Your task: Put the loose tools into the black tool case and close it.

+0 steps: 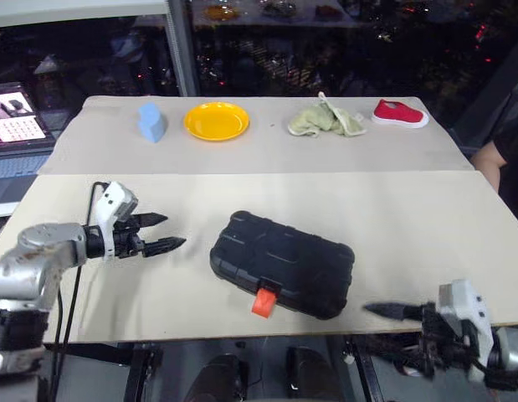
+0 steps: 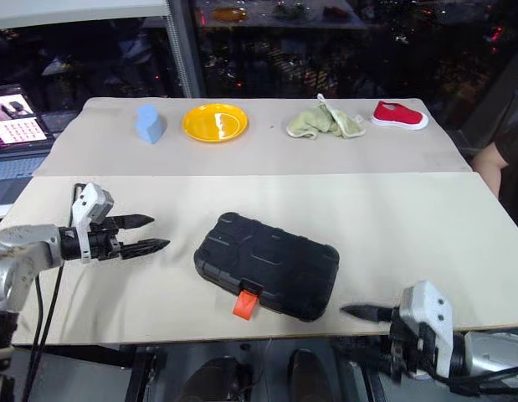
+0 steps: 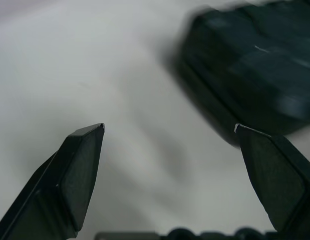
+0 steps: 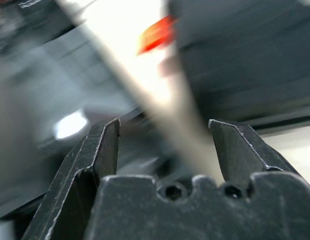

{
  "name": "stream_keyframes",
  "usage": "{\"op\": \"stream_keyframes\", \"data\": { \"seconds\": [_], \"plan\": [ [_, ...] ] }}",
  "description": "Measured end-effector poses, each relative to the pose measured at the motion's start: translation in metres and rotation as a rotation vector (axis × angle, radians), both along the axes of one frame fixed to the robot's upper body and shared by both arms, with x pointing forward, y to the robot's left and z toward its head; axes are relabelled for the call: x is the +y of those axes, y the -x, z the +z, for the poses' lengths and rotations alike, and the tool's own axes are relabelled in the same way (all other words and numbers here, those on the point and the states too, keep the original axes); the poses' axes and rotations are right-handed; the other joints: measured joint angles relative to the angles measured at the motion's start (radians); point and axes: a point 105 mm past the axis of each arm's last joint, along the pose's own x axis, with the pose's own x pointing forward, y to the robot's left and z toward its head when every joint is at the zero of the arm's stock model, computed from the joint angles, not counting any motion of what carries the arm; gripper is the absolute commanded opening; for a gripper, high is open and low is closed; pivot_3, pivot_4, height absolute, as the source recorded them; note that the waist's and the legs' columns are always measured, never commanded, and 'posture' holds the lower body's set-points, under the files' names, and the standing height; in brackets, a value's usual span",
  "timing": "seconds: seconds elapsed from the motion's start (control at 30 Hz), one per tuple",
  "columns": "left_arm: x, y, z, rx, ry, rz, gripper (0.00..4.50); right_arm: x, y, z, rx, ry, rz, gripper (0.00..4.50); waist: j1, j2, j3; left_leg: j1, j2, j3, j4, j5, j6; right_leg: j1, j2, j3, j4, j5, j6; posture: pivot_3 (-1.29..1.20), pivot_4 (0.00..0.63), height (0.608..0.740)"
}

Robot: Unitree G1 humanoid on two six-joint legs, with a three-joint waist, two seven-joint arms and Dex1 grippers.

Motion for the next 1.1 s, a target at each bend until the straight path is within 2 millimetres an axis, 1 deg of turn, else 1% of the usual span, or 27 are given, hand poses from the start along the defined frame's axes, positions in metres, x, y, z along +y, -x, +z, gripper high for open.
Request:
{"op": "stream_keyframes", "data": {
  "seconds": [0.03, 0.07, 0.1, 0.13, 0.17, 0.2, 0.23, 0.27, 0.3, 0.33, 0.37, 0.4, 0.43, 0.47, 0.5, 0.53, 0.57, 0.6, 0.67, 0.77, 0.8, 0.83, 0.87, 0.93, 0.97, 1.03, 1.1],
  "plan": [
    [-0.004, -0.008, 0.0, -0.003, -0.006, -0.015, 4.5, 0.002, 0.001, -0.003, 0.001, 0.016, 0.007, 2.84, 0.006, 0.0, 0.0, 0.0, -0.001, 0.0, 0.0, 0.0, 0.0, 0.0, 0.0, 0.0, -0.001, 0.0, 0.001, 0.0, 0.15, 0.74],
    [-0.014, -0.024, 0.002, -0.035, -0.01, -0.032, 4.5, 0.005, 0.001, -0.009, 0.003, 0.033, 0.008, 2.66, 0.016, -0.001, 0.0, -0.001, -0.002, 0.0, 0.0, 0.0, 0.0, 0.0, 0.0, 0.0, -0.002, 0.001, 0.001, 0.0, 0.15, 0.74],
    [-0.019, -0.031, 0.001, -0.049, -0.017, -0.041, 4.5, 0.007, 0.001, -0.012, 0.003, 0.039, 0.008, 2.3, 0.021, -0.001, 0.0, -0.004, -0.002, 0.0, 0.001, 0.0, 0.0, -0.001, -0.002, 0.0, -0.003, 0.002, 0.002, 0.0, 0.15, 0.74],
    [-0.028, -0.044, 0.002, -0.078, -0.031, -0.052, 4.24, 0.009, 0.0, -0.016, 0.004, 0.049, 0.007, 1.91, 0.027, -0.002, -0.001, -0.005, -0.004, 0.0, 0.002, 0.0, -0.001, -0.003, -0.001, -0.001, -0.003, 0.004, 0.001, 0.0, 0.15, 0.74],
    [-0.035, -0.053, 0.001, -0.102, -0.053, -0.067, 3.97, 0.012, -0.002, -0.018, -0.009, 0.056, 0.006, 1.61, 0.028, -0.003, -0.001, -0.007, -0.004, 0.0, 0.002, 0.002, -0.004, -0.003, -0.001, 0.0, -0.004, 0.007, -0.004, 0.0, 0.15, 0.74],
    [-0.047, -0.065, -0.001, -0.127, -0.065, -0.088, 3.75, 0.014, -0.003, -0.022, -0.019, 0.072, 0.003, 1.27, 0.028, -0.004, -0.001, -0.01, -0.005, 0.001, 0.002, 0.003, -0.005, -0.003, -0.002, 0.0, -0.003, 0.009, -0.006, 0.0, 0.15, 0.74],
    [-0.052, -0.069, -0.001, -0.136, -0.07, -0.096, 3.36, 0.015, -0.003, -0.024, -0.022, 0.078, 0.002, 0.96, 0.028, -0.004, -0.001, -0.011, -0.005, 0.001, 0.003, 0.003, -0.005, -0.004, -0.002, 0.0, -0.004, 0.01, -0.006, 0.0, 0.15, 0.74],
    [-0.062, -0.077, 0.0, -0.159, -0.082, -0.12, 2.98, 0.018, -0.005, -0.028, -0.032, 0.088, 0.0, 0.56, 0.027, -0.005, -0.001, -0.015, -0.006, 0.001, 0.003, 0.003, -0.004, -0.006, -0.001, 0.0, -0.004, 0.01, -0.006, 0.0, 0.15, 0.74],
    [-0.068, -0.081, -0.001, -0.167, -0.093, -0.136, 2.59, 0.02, -0.005, -0.03, -0.032, 0.093, -0.001, 0.23, 0.026, -0.005, -0.001, -0.017, -0.006, 0.001, 0.003, 0.002, -0.003, -0.008, -0.001, 0.0, -0.004, 0.01, -0.006, 0.0, 0.15, 0.74],
    [-0.075, -0.084, -0.002, -0.184, -0.109, -0.168, 2.26, 0.022, -0.007, -0.032, -0.045, 0.1, -0.003, 0.0, 0.02, -0.005, -0.001, -0.021, -0.006, 0.001, 0.004, 0.003, -0.002, -0.013, -0.002, 0.0, -0.004, 0.01, -0.006, 0.0, 0.15, 0.74],
    [-0.08, -0.087, -0.004, -0.191, -0.12, -0.187, 1.82, 0.023, -0.009, -0.033, -0.057, 0.107, -0.007, 0.0, 0.015, -0.005, -0.001, -0.024, -0.007, 0.002, 0.004, 0.006, 0.003, -0.017, -0.002, 0.0, -0.003, 0.01, -0.006, 0.0, 0.15, 0.74],
    [-0.086, -0.089, -0.005, -0.194, -0.129, -0.209, 1.42, 0.024, -0.01, -0.035, -0.059, 0.111, -0.009, 0.0, 0.014, -0.005, -0.001, -0.027, -0.007, 0.002, 0.004, 0.007, 0.004, -0.02, -0.001, 0.0, -0.003, 0.011, -0.006, 0.0, 0.15, 0.74],
    [-0.096, -0.09, -0.009, -0.197, -0.14, -0.247, 1.17, 0.025, -0.014, -0.037, -0.07, 0.115, -0.017, 0.0, 0.012, -0.005, -0.001, -0.028, -0.007, 0.002, 0.004, 0.007, 0.004, -0.022, -0.001, 0.0, -0.004, 0.011, -0.006, 0.0, 0.15, 0.74],
    [-0.1, -0.09, -0.01, -0.197, -0.142, -0.262, 0.89, 0.026, -0.016, -0.038, -0.077, 0.116, -0.022, 0.0, 0.012, -0.005, -0.001, -0.028, -0.007, 0.002, 0.004, 0.007, 0.004, -0.022, -0.001, -0.001, -0.004, 0.011, -0.006, 0.0, 0.15, 0.74],
    [-0.108, -0.09, -0.013, -0.199, -0.146, -0.289, 0.45, 0.026, -0.021, -0.038, -0.096, 0.122, -0.034, 0.0, 0.012, -0.005, -0.001, -0.028, -0.007, 0.002, 0.004, 0.007, 0.004, -0.021, -0.001, -0.001, -0.004, 0.011, -0.006, 0.0, 0.15, 0.74],
    [-0.115, -0.09, -0.016, -0.197, -0.156, -0.312, 0.17, 0.024, -0.026, -0.039, -0.111, 0.129, -0.05, 0.0, 0.012, -0.006, -0.001, -0.028, -0.007, 0.002, 0.004, 0.007, 0.004, -0.021, -0.001, -0.001, -0.004, 0.011, -0.006, 0.0, 0.15, 0.74],
    [-0.121, -0.089, -0.02, -0.196, -0.166, -0.339, 0.17, 0.024, -0.033, -0.038, -0.139, 0.138, -0.067, 0.0, 0.012, -0.006, -0.001, -0.028, -0.007, 0.003, 0.004, 0.007, 0.004, -0.021, -0.002, 0.0, -0.004, 0.011, -0.006, 0.0, 0.15, 0.74],
    [-0.123, -0.088, -0.023, -0.192, -0.182, -0.356, 0.17, 0.024, -0.036, -0.04, -0.145, 0.139, -0.079, 0.0, 0.012, -0.006, -0.001, -0.029, -0.007, 0.003, 0.004, 0.006, 0.004, -0.021, -0.002, 0.0, -0.004, 0.011, -0.006, 0.0, 0.15, 0.74],
    [-0.125, -0.086, -0.027, -0.187, -0.202, -0.384, 0.17, 0.024, -0.044, -0.041, -0.161, 0.133, -0.119, 0.0, 0.01, -0.006, 0.0, -0.028, -0.006, 0.003, 0.004, 0.006, 0.005, -0.021, -0.002, 0.001, -0.004, 0.011, -0.007, 0.0, 0.15, 0.74],
    [-0.122, -0.085, -0.026, -0.187, -0.224, -0.412, 0.17, 0.011, -0.073, -0.043, -0.215, 0.16, -0.276, 0.0, 0.009, -0.007, 0.0, -0.028, -0.005, 0.004, 0.007, 0.006, 0.005, -0.02, -0.002, 0.001, -0.004, 0.014, -0.007, 0.0, 0.15, 0.74],
    [-0.123, -0.081, -0.024, -0.187, -0.227, -0.452, 0.17, 0.004, -0.082, -0.043, -0.242, 0.189, -0.318, 0.0, 0.011, -0.007, 0.0, -0.028, -0.005, 0.005, 0.007, 0.006, 0.007, -0.02, -0.002, 0.001, -0.004, 0.014, -0.006, 0.0, 0.15, 0.74],
    [-0.124, -0.078, -0.023, -0.184, -0.227, -0.479, 0.17, -0.001, -0.086, -0.043, -0.257, 0.206, -0.344, 0.0, 0.011, -0.007, 0.0, -0.028, -0.005, 0.005, 0.007, 0.006, 0.008, -0.02, -0.002, 0.001, -0.004, 0.014, -0.006, 0.0, 0.15, 0.74],
    [-0.122, -0.071, -0.024, -0.173, -0.231, -0.526, 0.17, -0.009, -0.094, -0.042, -0.279, 0.226, -0.385, 0.0, 0.012, -0.007, 0.0, -0.028, -0.005, 0.005, 0.007, 0.007, 0.007, -0.02, -0.001, 0.001, -0.003, 0.015, -0.007, 0.0, 0.15, 0.74],
    [-0.116, -0.063, -0.025, -0.158, -0.235, -0.573, 0.17, -0.016, -0.103, -0.041, -0.298, 0.232, -0.435, 0.0, 0.01, -0.006, 0.0, -0.028, -0.005, 0.005, 0.007, 0.008, 0.006, -0.02, -0.001, 0.002, -0.002, 0.015, -0.007, 0.0, 0.15, 0.74],
    [-0.114, -0.055, -0.028, -0.145, -0.232, -0.616, 0.17, -0.021, -0.109, -0.04, -0.312, 0.233, -0.479, 0.0, 0.008, -0.006, -0.001, -0.028, -0.005, 0.005, 0.007, 0.008, 0.006, -0.021, -0.001, 0.002, -0.002, 0.015, -0.007, 0.0, 0.15, 0.74],
    [-0.116, -0.045, -0.031, -0.126, -0.22, -0.658, 0.17, -0.028, -0.115, -0.038, -0.328, 0.244, -0.516, 0.0, 0.007, -0.006, -0.001, -0.029, -0.006, 0.005, 0.007, 0.008, 0.007, -0.022, -0.001, 0.002, -0.002, 0.015, -0.007, 0.0, 0.15, 0.74],
    [-0.118, -0.041, -0.033, -0.126, -0.216, -0.669, 0.17, -0.032, -0.117, -0.036, -0.338, 0.252, -0.529, 0.0, 0.008, -0.006, -0.001, -0.029, -0.006, 0.004, 0.006, 0.008, 0.007, -0.022, 0.0, 0.001, -0.003, 0.015, -0.007, 0.0, 0.15, 0.74]
  ]
}}
